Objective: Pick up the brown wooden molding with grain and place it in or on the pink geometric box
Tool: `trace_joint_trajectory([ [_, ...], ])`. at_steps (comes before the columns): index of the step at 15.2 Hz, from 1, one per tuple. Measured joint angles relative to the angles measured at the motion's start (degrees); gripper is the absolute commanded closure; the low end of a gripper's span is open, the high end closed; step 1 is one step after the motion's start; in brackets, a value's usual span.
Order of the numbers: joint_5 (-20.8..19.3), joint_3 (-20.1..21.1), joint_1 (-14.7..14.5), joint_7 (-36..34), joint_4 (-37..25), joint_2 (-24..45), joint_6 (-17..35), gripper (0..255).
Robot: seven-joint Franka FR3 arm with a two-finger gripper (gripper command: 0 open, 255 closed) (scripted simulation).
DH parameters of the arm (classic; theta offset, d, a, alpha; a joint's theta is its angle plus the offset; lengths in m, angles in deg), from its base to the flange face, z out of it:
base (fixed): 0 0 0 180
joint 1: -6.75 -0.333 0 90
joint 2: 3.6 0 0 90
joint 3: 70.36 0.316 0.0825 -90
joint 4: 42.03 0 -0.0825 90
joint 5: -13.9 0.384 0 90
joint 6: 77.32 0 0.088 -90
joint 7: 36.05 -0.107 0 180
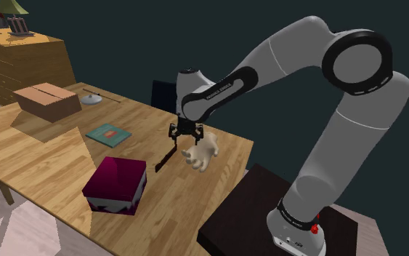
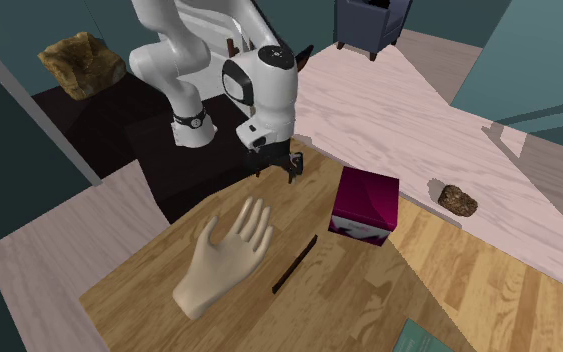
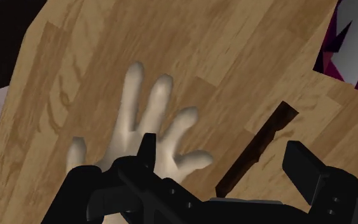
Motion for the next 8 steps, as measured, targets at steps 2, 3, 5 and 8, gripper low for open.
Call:
trace_joint_trajectory([
  [2, -2.0, -0.2, -0.3, -4.6, -3.7, 5.2, 1.4, 0],
  [3, -2.9, -0.4, -0.6, -6.8, -4.6, 7.3, 2.6, 0],
  [5, -4.6, -1.3, -1.2, -10.8, -7.6, 11.9, 4.2, 0],
  [8, -6.7, -2.9, -2.6, -16.6, -12.7, 18.8, 6.0, 0],
])
